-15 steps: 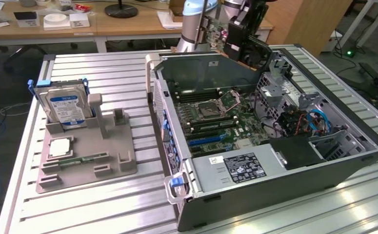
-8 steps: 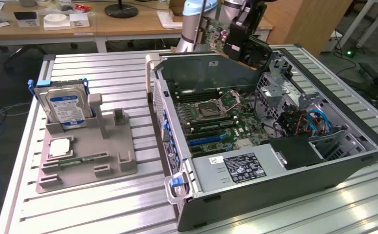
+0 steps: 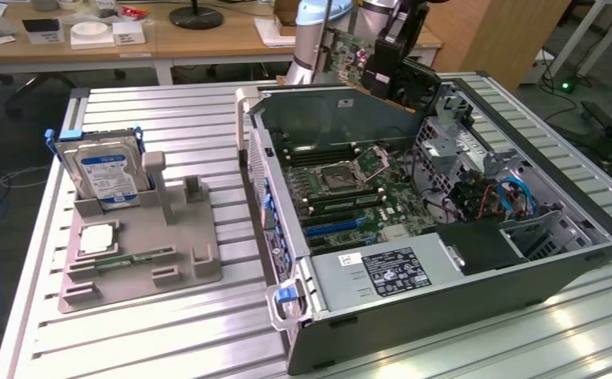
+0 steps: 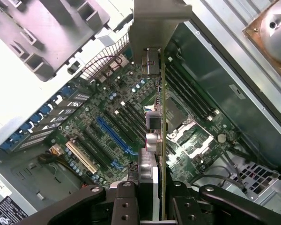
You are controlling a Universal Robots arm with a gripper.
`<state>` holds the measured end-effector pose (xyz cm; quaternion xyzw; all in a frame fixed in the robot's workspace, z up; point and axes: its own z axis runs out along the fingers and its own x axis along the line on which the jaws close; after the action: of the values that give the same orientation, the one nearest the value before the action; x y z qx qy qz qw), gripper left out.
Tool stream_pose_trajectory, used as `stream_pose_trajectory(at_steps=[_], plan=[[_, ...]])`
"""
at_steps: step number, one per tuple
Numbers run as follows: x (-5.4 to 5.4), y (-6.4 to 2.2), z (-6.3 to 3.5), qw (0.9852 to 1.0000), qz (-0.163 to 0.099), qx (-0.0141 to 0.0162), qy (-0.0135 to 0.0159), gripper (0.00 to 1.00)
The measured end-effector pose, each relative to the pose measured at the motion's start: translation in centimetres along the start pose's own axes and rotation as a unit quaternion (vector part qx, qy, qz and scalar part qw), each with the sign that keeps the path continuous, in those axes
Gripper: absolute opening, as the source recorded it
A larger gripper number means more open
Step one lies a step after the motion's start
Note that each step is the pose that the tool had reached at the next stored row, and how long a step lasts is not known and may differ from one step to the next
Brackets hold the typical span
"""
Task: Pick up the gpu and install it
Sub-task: 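Insert the gpu into the slot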
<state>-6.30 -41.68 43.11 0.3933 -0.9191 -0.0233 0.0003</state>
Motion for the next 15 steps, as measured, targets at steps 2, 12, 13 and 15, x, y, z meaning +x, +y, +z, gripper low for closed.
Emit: stream_pose_trajectory(at_steps=[2, 12, 13, 15], plan=[[0.00, 0.00, 0.00, 1.0000, -0.007, -0.0003, 0.0002, 0.28], [0.01, -0.01, 0.00, 0.9991, -0.042, -0.0016, 0.0009, 0.28], [0.01, -0.01, 0.00, 0.9990, -0.046, -0.0017, 0.0010, 0.28], [0.01, -0.01, 0.00, 0.9986, -0.053, -0.0020, 0.0012, 0.28]])
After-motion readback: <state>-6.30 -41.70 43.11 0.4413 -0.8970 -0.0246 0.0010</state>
